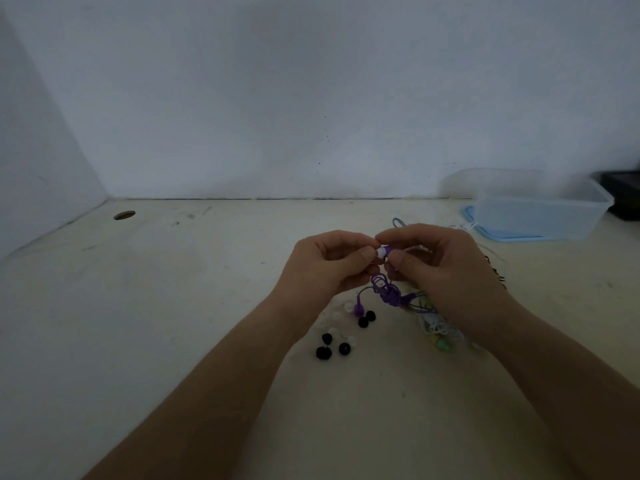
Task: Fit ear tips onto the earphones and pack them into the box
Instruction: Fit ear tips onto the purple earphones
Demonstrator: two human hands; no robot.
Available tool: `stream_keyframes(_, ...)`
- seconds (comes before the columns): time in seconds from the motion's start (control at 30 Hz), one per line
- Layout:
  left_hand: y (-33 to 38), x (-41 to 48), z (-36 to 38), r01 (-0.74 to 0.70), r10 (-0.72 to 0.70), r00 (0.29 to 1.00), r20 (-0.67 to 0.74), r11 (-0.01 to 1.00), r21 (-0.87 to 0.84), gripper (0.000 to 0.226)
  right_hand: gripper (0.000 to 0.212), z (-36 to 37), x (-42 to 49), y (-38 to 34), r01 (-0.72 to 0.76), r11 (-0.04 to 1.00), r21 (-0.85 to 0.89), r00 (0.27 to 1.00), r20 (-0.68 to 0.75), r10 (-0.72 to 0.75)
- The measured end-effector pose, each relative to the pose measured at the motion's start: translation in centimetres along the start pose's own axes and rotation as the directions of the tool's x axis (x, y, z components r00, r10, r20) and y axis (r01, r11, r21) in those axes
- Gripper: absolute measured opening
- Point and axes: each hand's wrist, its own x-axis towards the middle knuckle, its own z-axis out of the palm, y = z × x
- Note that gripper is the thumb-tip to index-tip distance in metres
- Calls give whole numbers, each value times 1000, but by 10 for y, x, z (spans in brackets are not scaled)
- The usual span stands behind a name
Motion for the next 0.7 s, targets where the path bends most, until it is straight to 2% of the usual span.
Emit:
stream_keyframes(0.07,1,1,-4,-101,111,994,-16,948,302,14,28,0,0,1,-10,999,-47,1000,3,11)
stream_keyframes(0.13,1,3,-11,-196,215,976,36,794,575,17,28,1,0,2,-22,997,-76,1000,15,23)
stream_keyframes(0.23,1,3,-17,-225,170,974,152,590,775,26,24,1,1,3,-33,994,-101,999,3,33)
stream_keyframes(0.3,-1,3,-18,-208,71,977,200,514,832,29,20,2,2,5,-44,991,-123,999,-28,41)
stream_keyframes(0.43,-6,5,-16,-199,-29,971,237,454,868,35,16,0,3,10,-39,976,-216,996,-84,21)
stream_keyframes(0.53,-9,5,-11,-176,-31,977,213,452,875,32,14,1,4,13,4,953,-304,996,-89,-33)
stream_keyframes(0.63,-10,5,-9,-170,4,982,189,460,871,31,15,2,4,16,76,853,-516,993,-35,-109)
stream_keyframes(0.7,-9,4,-8,-169,34,984,174,486,857,31,18,1,4,18,104,785,-610,994,30,-108)
